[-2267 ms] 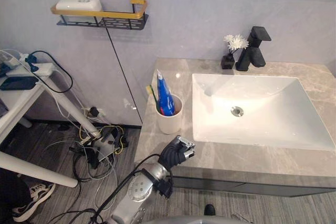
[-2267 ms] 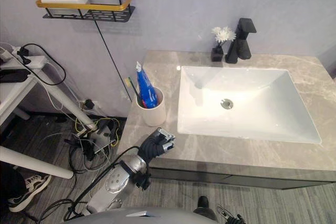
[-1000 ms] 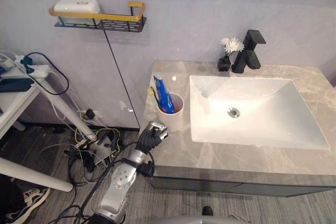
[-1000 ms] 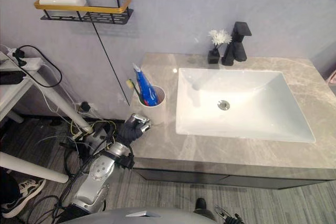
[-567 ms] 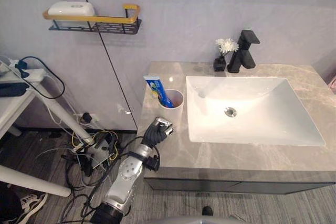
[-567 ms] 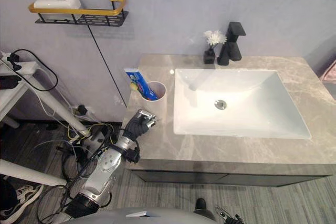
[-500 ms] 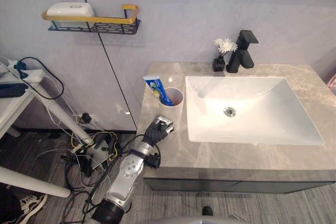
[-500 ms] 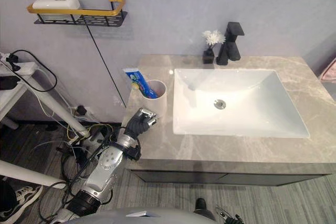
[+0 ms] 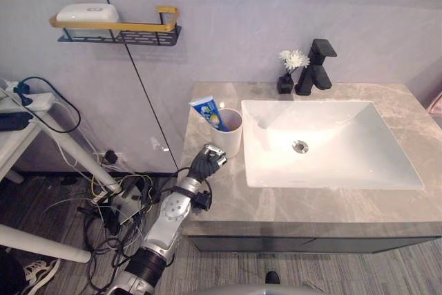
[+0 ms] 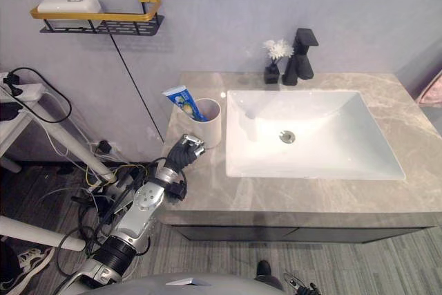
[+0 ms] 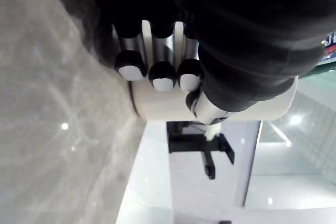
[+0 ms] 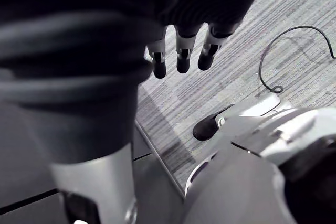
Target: Organize washtable
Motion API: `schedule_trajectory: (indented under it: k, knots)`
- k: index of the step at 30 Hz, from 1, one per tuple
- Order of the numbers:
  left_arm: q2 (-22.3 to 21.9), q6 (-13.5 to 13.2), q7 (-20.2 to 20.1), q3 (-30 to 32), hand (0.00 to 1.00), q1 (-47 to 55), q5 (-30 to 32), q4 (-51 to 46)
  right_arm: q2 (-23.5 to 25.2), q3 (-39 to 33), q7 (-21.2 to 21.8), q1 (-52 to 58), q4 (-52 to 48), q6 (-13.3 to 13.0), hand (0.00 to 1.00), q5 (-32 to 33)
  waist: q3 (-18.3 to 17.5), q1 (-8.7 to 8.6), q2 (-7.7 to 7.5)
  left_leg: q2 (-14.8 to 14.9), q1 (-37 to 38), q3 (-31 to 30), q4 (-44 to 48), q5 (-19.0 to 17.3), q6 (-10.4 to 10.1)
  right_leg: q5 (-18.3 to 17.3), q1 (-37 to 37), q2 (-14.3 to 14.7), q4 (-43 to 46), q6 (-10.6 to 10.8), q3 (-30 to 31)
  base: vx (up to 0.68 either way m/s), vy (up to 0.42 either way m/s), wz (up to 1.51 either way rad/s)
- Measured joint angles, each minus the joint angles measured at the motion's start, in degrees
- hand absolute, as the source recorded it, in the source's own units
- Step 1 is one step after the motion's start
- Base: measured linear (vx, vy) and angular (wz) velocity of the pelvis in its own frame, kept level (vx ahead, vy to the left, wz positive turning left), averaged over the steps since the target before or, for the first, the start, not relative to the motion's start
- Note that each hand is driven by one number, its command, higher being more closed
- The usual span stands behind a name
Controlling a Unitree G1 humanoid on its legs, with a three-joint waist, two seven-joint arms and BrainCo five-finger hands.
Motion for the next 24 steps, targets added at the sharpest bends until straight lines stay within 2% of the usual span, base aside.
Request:
schedule_trajectory:
  k: [6,15,24]
  knots:
    - [-1.22,0.31,1.0,3.1,1.0,-1.7,1.23,2.01,0.0,-0.19,0.09,0.07,-0.02,-0.01,0.0,0.02,0.0,-0.02,0.0,0.03,-0.02,0.26,-0.03,-0.1,0.03,0.0,-0.24,0.06,0.0,0.01,0.23,0.0,0.002,-0.02]
    - [-1.26,0.61,0.85,3.67,1.0,-0.98,1.33,1.33,0.07,-0.26,0.5,0.13,-0.01,-0.06,0.0,0.06,0.11,-0.04,-0.15,0.02,0.76,0.13,-0.06,-0.19,0.05,0.0,0.11,0.05,0.0,0.02,0.2,0.0,0.0,0.0]
    - [-1.33,1.21,-1.55,3.01,1.0,7.52,-2.14,-8.11,0.1,0.0,0.51,0.52,-0.01,-0.22,0.0,0.25,0.2,0.11,-0.25,0.01,0.49,-0.35,-0.01,-0.27,0.11,-0.05,0.13,-0.01,0.01,0.02,-0.25,0.0,0.0,0.02]
